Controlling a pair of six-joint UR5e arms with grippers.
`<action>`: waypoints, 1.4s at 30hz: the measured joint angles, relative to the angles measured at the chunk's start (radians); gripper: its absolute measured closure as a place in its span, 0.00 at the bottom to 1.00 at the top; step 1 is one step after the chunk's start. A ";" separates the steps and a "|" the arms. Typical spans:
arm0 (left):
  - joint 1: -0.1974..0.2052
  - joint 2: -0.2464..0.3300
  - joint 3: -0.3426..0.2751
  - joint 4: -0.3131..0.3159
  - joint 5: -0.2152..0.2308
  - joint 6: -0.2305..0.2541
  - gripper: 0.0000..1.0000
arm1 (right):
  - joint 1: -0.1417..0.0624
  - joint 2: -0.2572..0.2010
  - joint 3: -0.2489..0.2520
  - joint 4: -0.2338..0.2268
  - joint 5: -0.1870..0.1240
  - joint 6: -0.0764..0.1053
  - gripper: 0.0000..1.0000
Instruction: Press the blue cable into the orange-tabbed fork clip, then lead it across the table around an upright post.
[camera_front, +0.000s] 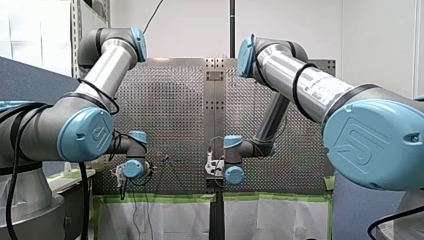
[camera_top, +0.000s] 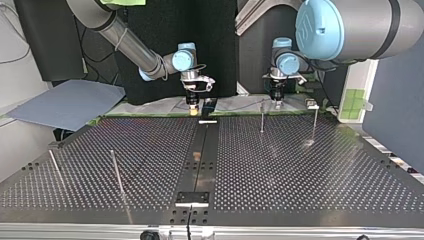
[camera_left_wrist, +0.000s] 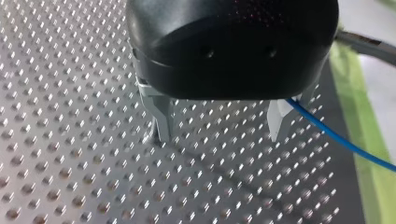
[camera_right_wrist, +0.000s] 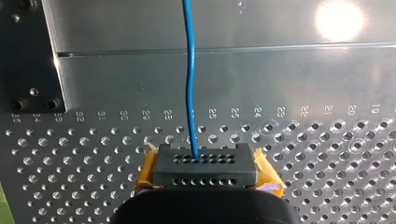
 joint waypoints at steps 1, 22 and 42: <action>-0.001 0.000 -0.010 0.010 0.009 0.006 0.00 | 0.000 0.000 0.000 0.001 0.000 0.000 1.00; -0.010 0.054 -0.179 0.123 0.066 0.035 0.00 | -0.001 0.001 0.000 0.022 0.000 -0.005 1.00; -0.045 0.122 -0.177 0.109 0.110 0.068 0.00 | -0.005 0.000 0.000 0.020 0.000 -0.005 1.00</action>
